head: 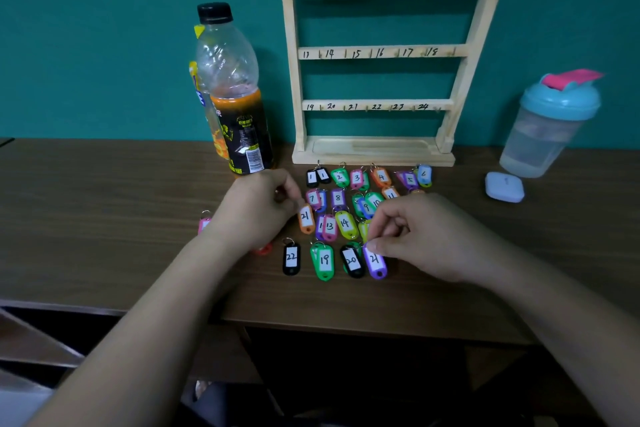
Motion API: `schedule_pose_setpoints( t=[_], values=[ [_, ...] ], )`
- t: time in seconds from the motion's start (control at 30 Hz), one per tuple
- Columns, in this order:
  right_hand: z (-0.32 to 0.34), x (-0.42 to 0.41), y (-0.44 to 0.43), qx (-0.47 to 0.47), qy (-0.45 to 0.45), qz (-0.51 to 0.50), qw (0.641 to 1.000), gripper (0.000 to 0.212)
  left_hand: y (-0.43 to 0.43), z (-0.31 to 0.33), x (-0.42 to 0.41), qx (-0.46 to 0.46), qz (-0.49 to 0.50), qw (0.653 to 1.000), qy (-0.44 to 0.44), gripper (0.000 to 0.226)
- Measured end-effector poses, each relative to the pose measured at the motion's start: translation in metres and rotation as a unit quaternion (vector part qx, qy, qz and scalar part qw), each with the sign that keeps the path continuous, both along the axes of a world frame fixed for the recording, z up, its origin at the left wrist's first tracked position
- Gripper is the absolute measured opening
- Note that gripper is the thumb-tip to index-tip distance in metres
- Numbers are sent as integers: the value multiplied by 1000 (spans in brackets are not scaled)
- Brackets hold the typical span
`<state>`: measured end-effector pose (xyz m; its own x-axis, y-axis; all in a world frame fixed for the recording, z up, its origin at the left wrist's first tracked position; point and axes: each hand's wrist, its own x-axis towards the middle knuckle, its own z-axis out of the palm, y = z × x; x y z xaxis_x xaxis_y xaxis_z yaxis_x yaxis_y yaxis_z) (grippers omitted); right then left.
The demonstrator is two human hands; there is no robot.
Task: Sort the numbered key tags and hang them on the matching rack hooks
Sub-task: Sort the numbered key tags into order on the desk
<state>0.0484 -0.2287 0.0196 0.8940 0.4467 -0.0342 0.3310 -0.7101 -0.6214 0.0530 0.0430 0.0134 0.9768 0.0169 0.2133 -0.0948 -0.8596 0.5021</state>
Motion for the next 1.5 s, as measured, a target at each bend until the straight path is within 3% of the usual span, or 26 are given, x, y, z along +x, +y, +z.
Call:
schedule_pose_setpoints(
  t=[0.27,0.4,0.5,0.8,0.97,1.5],
  values=[
    [-1,-4,-5,-20,-37,-31,999,12,1,15,-17,-112,-32,993,-35,9],
    [5,-6,-4,53,-87,-38,994,8,-15,19,-26,-152,-82,984,-31,9],
    [7,-8,0,129,-68,-18,989,7,-30,19,-32,-187,-121,975,-18,9],
    [5,-5,-8,120,-29,2,992,13,-55,2,-32,-136,-167,976,4,7],
    [-3,-1,-13,98,-13,-22,995,11,-42,8,-29,-144,-132,981,8,4],
    [-6,-8,3,45,-92,-50,993,9,30,18,-27,-76,-40,996,7,4]
  ],
)
